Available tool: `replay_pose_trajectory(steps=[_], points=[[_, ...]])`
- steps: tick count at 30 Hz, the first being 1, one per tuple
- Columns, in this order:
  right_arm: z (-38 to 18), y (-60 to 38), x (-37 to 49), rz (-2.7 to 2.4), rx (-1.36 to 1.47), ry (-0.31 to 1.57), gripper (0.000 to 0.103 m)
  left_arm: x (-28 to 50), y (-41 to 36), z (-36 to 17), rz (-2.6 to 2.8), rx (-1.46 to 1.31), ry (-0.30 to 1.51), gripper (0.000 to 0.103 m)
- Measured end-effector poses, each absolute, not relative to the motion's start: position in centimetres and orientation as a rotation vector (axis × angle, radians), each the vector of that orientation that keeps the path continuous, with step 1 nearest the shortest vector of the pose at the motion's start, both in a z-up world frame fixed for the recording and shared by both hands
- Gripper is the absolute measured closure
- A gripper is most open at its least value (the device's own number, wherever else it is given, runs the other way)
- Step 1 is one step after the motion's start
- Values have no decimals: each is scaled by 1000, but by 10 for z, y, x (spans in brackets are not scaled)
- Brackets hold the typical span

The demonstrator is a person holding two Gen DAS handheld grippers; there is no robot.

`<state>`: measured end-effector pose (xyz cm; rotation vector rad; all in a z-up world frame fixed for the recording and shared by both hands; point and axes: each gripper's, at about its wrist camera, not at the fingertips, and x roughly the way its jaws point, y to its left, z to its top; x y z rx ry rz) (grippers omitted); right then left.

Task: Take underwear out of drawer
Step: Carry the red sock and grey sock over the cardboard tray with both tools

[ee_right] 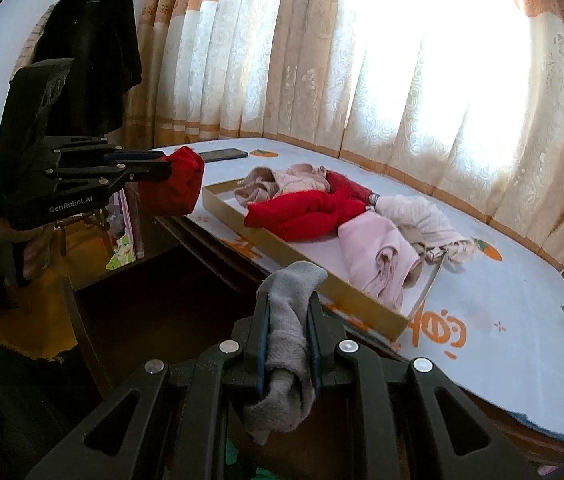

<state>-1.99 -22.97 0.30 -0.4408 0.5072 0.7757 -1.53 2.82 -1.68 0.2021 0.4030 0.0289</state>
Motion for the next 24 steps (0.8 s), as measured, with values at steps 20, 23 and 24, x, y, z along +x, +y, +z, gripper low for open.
replay_pose_trajectory(steps=[20,23,24], points=[[45,-204,7,783,-443,438,85,23,29,28,20,247,345,93],[48,-201,14,783,-437,436,85,33,28,31,17,252,350,93],[49,-200,16,781,-437,436,85,36,28,32,15,251,353,93]])
